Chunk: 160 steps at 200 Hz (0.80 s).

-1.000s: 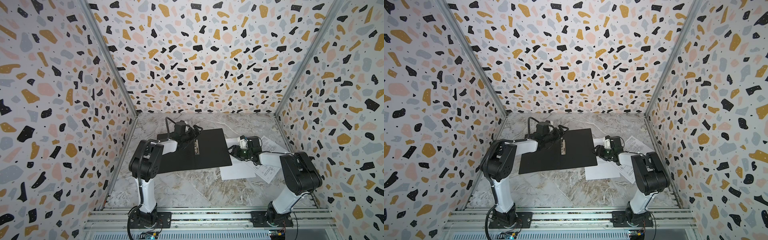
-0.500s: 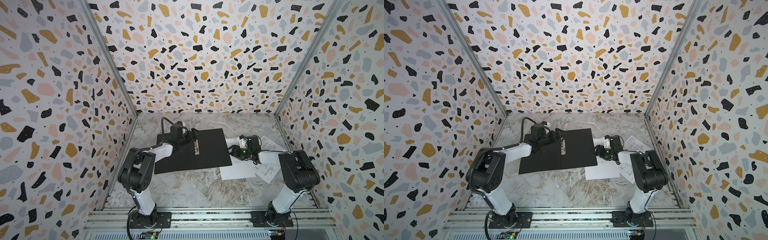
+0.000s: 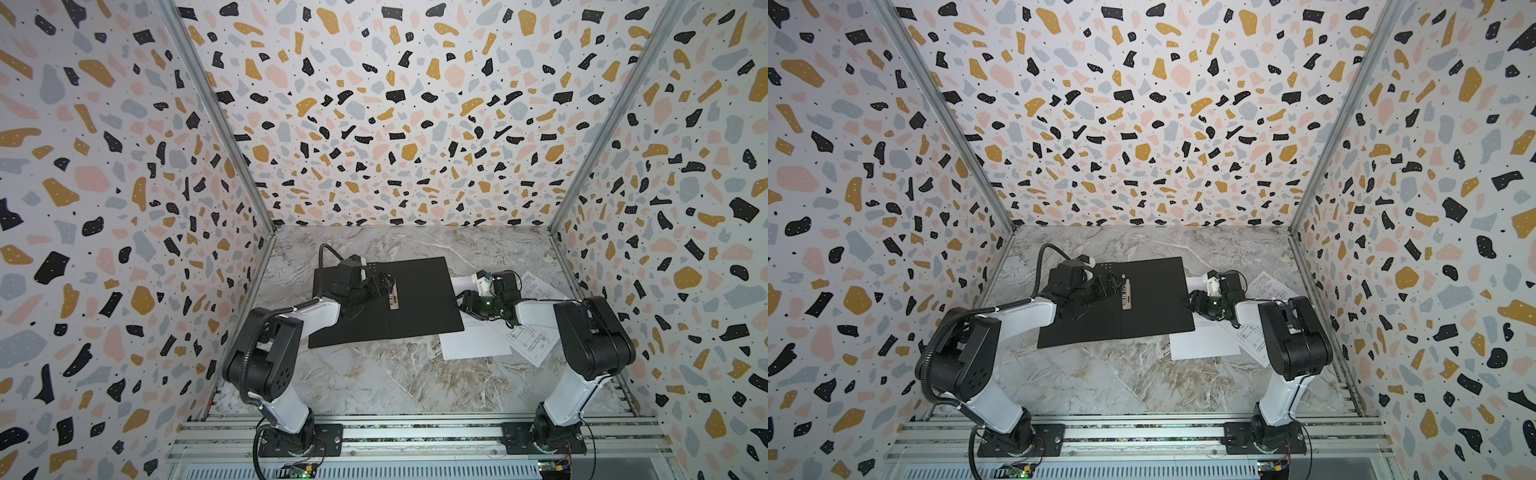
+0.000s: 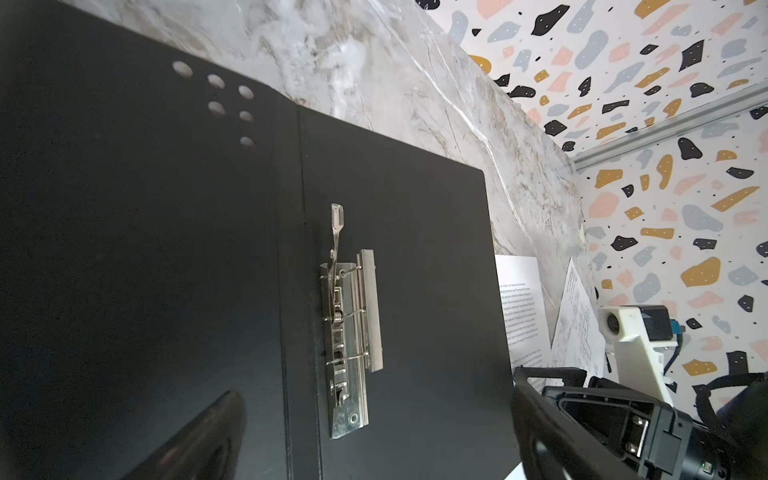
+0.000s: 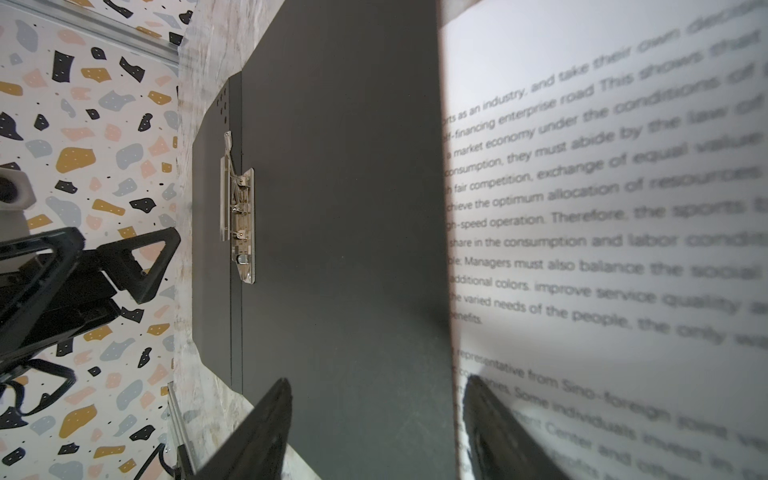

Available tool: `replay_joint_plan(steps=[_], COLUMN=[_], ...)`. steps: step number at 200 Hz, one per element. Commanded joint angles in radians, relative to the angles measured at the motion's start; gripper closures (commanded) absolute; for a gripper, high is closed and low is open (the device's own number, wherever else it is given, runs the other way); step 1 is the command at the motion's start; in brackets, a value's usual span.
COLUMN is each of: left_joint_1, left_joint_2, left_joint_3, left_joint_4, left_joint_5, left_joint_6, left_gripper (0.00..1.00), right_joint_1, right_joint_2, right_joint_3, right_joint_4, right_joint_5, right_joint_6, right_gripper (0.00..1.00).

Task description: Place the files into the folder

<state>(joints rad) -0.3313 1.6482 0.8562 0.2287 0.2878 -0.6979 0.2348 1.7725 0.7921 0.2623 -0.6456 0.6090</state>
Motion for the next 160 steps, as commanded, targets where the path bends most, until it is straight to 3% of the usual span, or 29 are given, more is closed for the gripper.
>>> replay_joint_plan(steps=[1, 160], left_joint_1=[-0.001, -0.001], left_joint_2=[-0.042, -0.226], left_joint_3=[-0.024, -0.144], left_joint_4=[-0.005, -0.015], left_joint_5=[-0.04, -0.097], left_joint_6=[0.043, 0.072], left_gripper=[0.0, 0.0], right_joint_1=[0.004, 0.108], right_joint_2=[-0.004, -0.022], right_joint_3=[0.008, -0.021], right_joint_4=[0.008, 0.072], right_joint_5=[-0.03, -0.037], right_joint_6=[0.011, 0.097], right_gripper=[0.34, 0.35])
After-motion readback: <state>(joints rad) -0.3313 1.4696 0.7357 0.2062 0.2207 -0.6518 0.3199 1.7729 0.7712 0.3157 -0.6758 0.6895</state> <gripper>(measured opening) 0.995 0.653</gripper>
